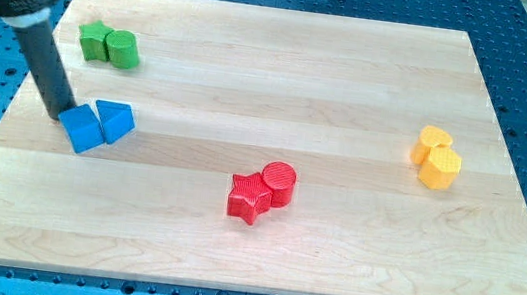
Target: Place your arm to the left of the cube
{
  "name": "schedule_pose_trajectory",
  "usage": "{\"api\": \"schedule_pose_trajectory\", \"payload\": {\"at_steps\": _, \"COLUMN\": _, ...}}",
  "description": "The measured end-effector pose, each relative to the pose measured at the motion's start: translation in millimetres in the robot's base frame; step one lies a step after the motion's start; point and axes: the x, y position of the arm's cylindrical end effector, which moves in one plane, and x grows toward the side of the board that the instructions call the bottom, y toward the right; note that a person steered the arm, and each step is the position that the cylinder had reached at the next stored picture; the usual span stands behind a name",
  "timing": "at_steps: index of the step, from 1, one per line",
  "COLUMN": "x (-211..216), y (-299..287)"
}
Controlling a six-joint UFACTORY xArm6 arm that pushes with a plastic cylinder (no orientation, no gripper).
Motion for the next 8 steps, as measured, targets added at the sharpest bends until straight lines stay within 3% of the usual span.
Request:
{"api": "schedule_pose_trajectory", "payload": {"at_steps": 2, "x": 10.5, "y": -8.3}}
{"api": "schedule_pose_trajectory", "payload": {"at_steps": 5, "x": 82.9, "y": -14.2}}
{"api": "schedule_pose_trajectory", "payload": {"at_steps": 7, "x": 85.4, "y": -47.2}}
{"api": "schedule_pose_trajectory", "payload": {"at_steps": 8, "x": 65.6, "y": -26.3}}
